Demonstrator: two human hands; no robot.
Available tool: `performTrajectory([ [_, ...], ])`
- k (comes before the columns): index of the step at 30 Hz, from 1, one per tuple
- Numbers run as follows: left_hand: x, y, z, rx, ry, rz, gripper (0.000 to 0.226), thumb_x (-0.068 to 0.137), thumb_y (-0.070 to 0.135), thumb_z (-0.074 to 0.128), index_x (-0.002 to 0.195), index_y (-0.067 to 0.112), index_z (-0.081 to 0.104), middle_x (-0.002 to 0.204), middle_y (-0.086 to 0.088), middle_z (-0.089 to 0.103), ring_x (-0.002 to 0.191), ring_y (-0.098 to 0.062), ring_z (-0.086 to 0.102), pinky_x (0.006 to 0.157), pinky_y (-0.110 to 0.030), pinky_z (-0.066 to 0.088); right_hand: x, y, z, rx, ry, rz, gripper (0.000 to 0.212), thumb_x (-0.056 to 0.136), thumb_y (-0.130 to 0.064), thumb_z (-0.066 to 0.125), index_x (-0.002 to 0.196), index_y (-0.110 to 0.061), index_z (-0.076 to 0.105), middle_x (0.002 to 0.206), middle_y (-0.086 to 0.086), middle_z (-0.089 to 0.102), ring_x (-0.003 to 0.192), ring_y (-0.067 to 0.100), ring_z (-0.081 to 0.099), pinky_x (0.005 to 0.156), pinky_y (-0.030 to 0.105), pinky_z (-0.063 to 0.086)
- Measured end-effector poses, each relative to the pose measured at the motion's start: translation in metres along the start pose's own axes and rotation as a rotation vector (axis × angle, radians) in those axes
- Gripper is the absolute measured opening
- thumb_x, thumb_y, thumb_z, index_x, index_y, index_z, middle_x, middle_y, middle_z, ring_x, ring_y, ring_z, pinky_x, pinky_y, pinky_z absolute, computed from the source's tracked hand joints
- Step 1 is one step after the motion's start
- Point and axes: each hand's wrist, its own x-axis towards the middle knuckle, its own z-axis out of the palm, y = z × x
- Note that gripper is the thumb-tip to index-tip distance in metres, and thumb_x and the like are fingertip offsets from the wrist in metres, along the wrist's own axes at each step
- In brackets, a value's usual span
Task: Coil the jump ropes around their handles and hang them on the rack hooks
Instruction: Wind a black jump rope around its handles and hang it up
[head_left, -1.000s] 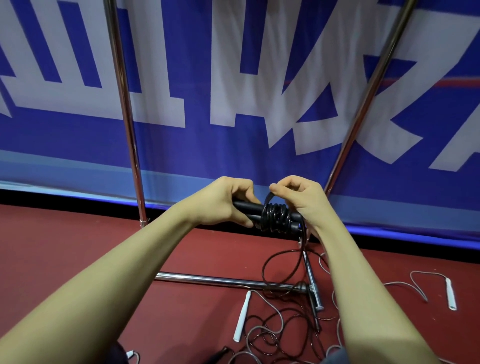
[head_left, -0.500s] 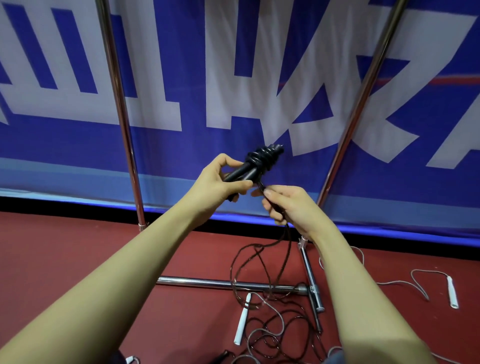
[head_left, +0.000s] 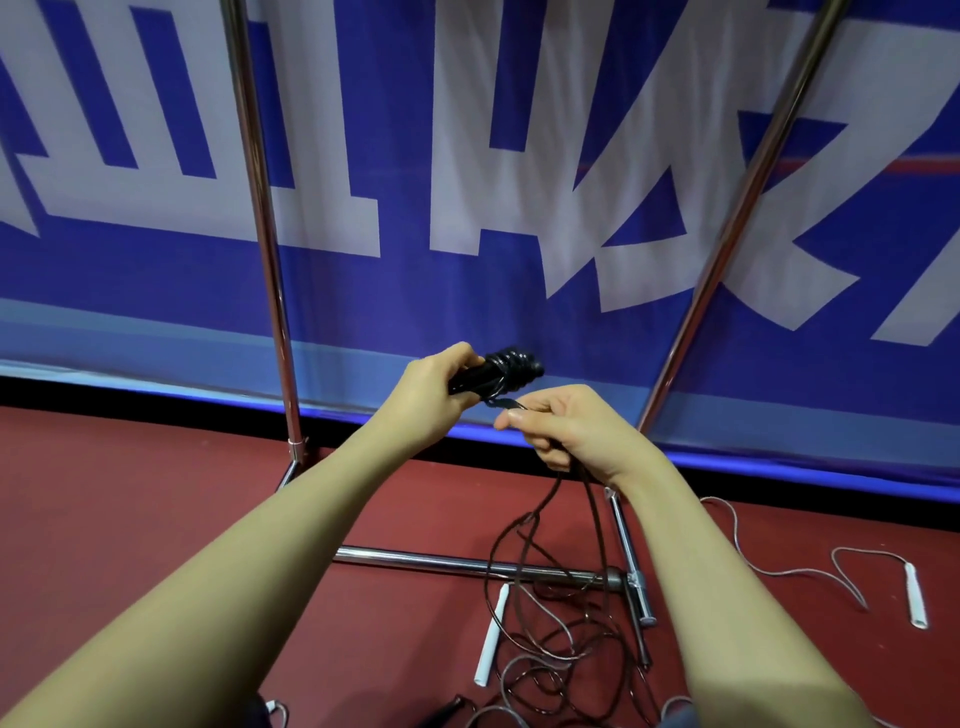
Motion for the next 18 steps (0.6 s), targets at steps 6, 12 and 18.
performTrajectory([
  [6,-0.001,-0.015,-0.003,0.033,-0.057,-0.038,0.019,0.085,0.0,0.065,0.101,0.01,0.059,0.093,-0.004,0.067,0.08,-0.024,0.058,0.063,-0.016,0.041,0.0,0.0,-0.005,0.163,0.05,-0.027,0.022,0.093,-0.007,0.055,0.097,0.013,0.061,0.051,-0.004,0.041,0.044,0.013,0.047,0.052,0.021,0.043],
  [12,0.0,-0.013,-0.007,0.091,-0.226,0.009,0.027,0.084,0.002,0.066,0.107,0.015,0.064,0.099,0.001,0.068,0.092,-0.019,0.062,0.077,-0.024,0.046,-0.002,-0.001,-0.01,0.108,0.102,-0.003,0.023,0.093,-0.01,0.056,0.079,0.009,0.061,0.047,-0.003,0.039,0.035,0.01,0.035,0.042,0.018,0.032],
  [18,0.0,-0.002,-0.013,0.198,-0.469,0.071,0.031,0.082,0.004,0.069,0.107,0.021,0.066,0.095,0.007,0.066,0.088,-0.011,0.059,0.073,-0.021,0.045,-0.007,-0.008,-0.009,-0.166,0.191,0.0,0.023,0.085,-0.016,0.071,0.07,0.002,0.068,0.052,0.01,0.041,0.035,0.011,0.027,0.04,0.02,0.023],
])
